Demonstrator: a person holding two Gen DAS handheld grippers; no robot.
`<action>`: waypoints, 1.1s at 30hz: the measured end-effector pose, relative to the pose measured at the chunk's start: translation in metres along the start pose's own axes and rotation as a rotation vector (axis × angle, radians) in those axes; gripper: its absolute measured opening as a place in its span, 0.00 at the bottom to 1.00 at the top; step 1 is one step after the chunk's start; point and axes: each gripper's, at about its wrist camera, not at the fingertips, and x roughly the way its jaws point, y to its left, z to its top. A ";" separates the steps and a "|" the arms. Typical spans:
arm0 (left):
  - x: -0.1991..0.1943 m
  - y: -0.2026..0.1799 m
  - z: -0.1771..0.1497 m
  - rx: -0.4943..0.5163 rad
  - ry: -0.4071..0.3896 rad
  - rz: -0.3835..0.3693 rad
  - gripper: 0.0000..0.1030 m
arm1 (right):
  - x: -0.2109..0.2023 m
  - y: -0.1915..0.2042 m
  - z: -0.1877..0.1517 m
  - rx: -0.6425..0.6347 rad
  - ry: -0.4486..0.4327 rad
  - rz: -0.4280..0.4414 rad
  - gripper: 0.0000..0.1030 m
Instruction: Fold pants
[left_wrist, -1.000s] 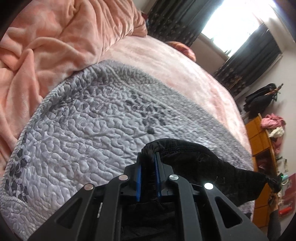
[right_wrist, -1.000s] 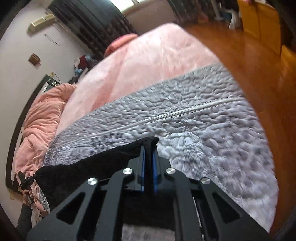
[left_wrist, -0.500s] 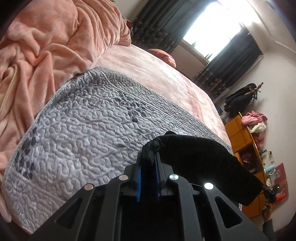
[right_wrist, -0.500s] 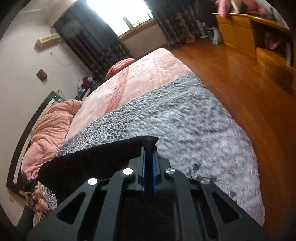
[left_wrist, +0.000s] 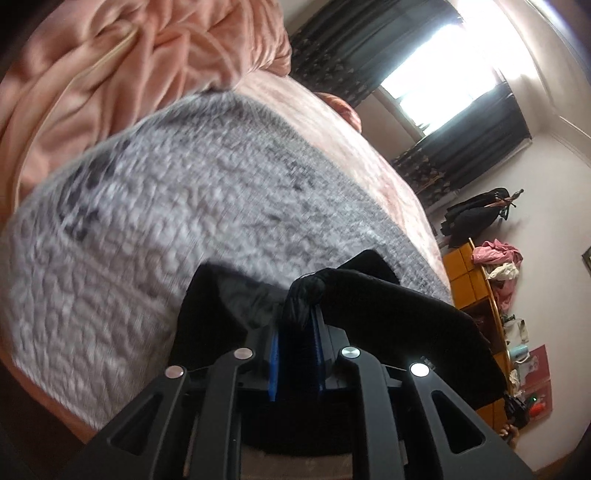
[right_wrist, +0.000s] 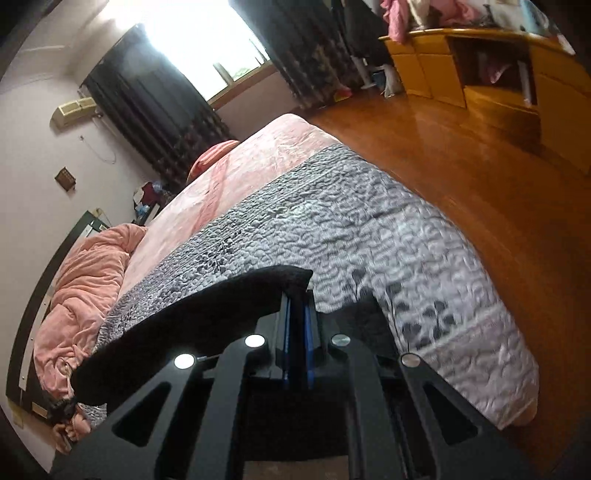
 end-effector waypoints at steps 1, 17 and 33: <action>0.000 0.006 -0.008 -0.002 0.003 0.007 0.15 | -0.006 -0.003 -0.011 0.018 -0.015 -0.001 0.05; -0.012 0.085 -0.109 -0.174 0.087 0.212 0.19 | -0.007 -0.058 -0.118 0.318 0.031 -0.060 0.48; 0.063 -0.015 -0.100 0.180 0.212 0.362 0.72 | 0.007 -0.126 -0.188 0.756 -0.001 0.151 0.67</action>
